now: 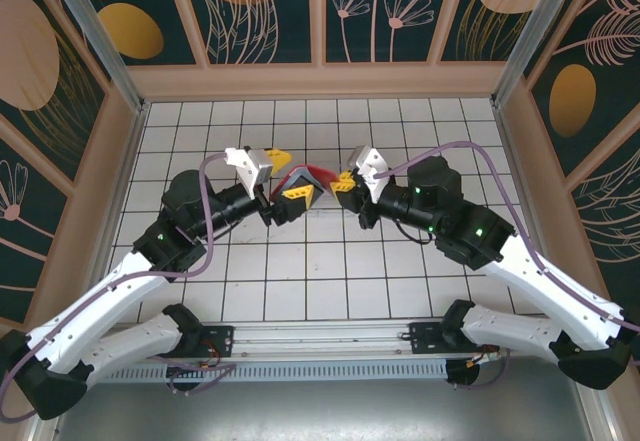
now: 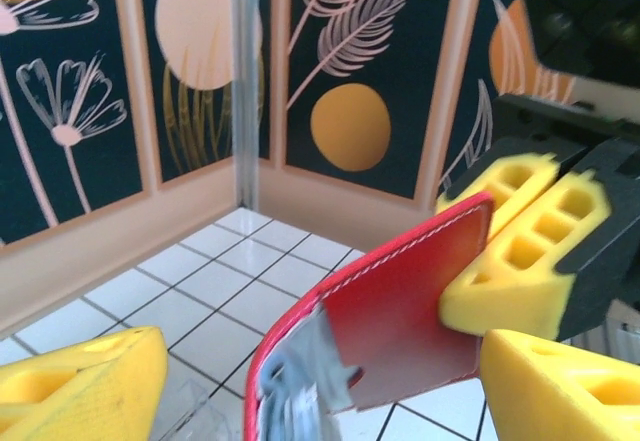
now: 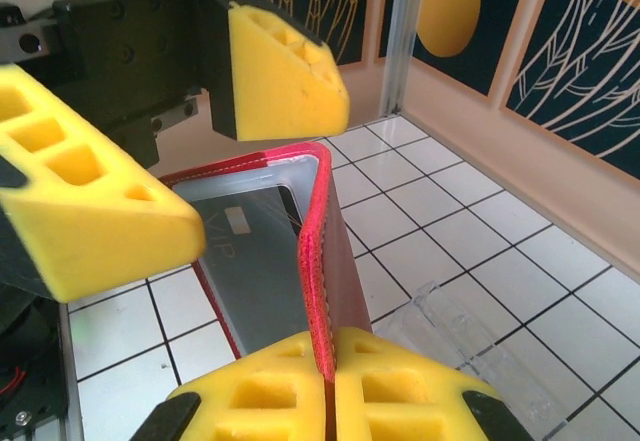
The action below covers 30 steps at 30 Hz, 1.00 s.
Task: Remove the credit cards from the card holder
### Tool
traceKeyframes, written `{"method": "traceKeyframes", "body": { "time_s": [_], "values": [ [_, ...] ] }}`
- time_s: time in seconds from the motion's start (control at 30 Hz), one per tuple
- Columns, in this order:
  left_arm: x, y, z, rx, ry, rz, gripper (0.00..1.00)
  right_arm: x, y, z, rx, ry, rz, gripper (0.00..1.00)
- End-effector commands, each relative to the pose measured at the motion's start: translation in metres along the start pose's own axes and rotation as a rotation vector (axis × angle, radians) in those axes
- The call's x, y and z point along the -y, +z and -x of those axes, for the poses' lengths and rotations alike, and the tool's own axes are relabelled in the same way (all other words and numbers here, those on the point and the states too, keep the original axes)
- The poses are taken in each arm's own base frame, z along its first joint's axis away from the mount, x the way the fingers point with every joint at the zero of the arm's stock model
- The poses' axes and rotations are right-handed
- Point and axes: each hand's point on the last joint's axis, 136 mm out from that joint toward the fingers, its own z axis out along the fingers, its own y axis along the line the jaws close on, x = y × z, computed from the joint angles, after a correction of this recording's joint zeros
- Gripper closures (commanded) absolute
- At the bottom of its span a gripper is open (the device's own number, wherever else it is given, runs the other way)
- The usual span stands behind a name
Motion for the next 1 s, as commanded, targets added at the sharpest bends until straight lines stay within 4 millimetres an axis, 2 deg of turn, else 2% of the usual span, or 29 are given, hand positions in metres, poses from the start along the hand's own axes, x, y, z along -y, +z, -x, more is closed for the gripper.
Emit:
{"method": "traceKeyframes", "body": {
  "time_s": [0.0, 0.1, 0.23, 0.33, 0.43, 0.57, 0.77, 0.93, 0.97],
  "values": [
    [-0.020, -0.003, -0.003, 0.034, -0.028, 0.117, 0.20, 0.008, -0.014, 0.035, 0.115, 0.032, -0.043, 1.00],
    [-0.015, 0.000, -0.012, 0.039, -0.037, 0.078, 0.26, 0.005, -0.018, 0.041, 0.137, 0.042, -0.020, 1.00],
    [0.025, -0.004, -0.003, 0.114, -0.009, -0.159, 0.35, 0.002, -0.026, 0.049, 0.167, 0.070, 0.023, 1.00],
    [0.046, -0.013, 0.007, 0.163, 0.027, -0.273, 0.45, -0.002, -0.037, 0.058, 0.212, 0.100, 0.087, 1.00],
    [0.059, -0.025, 0.016, 0.205, 0.061, -0.327, 0.56, -0.008, -0.051, 0.064, 0.249, 0.114, 0.162, 1.00],
    [0.063, -0.031, 0.021, 0.211, 0.082, -0.338, 0.70, -0.019, -0.064, 0.068, 0.270, 0.110, 0.266, 1.00],
    [0.060, -0.030, 0.023, 0.202, 0.064, -0.323, 0.63, -0.044, -0.074, 0.073, 0.293, 0.102, 0.437, 1.00],
    [0.048, -0.029, 0.022, 0.202, 0.047, -0.245, 0.62, -0.043, -0.078, 0.076, 0.300, 0.114, 0.421, 1.00],
    [0.046, -0.031, 0.023, 0.208, 0.044, -0.234, 0.56, -0.042, -0.078, 0.076, 0.297, 0.119, 0.411, 1.00]
  ]
}}
